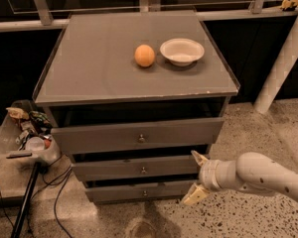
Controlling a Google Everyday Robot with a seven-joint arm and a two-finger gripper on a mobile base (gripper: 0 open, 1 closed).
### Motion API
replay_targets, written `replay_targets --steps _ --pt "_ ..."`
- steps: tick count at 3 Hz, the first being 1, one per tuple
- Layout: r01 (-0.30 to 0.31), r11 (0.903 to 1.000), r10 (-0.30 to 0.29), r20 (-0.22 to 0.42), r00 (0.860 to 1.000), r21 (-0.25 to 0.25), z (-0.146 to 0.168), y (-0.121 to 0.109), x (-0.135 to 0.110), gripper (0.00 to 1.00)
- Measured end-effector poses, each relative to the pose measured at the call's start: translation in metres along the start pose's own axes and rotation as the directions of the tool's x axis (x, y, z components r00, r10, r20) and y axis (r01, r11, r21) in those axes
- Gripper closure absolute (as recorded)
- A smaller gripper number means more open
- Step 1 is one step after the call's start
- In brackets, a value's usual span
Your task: Open middle drawer
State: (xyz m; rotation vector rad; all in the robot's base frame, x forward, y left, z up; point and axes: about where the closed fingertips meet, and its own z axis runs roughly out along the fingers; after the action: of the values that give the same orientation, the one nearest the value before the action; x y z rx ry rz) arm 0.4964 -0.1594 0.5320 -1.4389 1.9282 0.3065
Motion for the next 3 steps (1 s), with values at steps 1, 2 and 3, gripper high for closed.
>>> replay_targets --steps 1,2,3 --pt "0.000 1.0000 0.000 0.000 1.000 0.000 0.000 0.000 0.000 0.00" --pt "-0.009 0.9997 0.008 -0.010 1.000 -0.024 0.012 0.002 0.007 0.00" --pt "-0.036 0.9980 0.035 -0.004 0.999 -0.053 0.030 0.000 0.020 0.00"
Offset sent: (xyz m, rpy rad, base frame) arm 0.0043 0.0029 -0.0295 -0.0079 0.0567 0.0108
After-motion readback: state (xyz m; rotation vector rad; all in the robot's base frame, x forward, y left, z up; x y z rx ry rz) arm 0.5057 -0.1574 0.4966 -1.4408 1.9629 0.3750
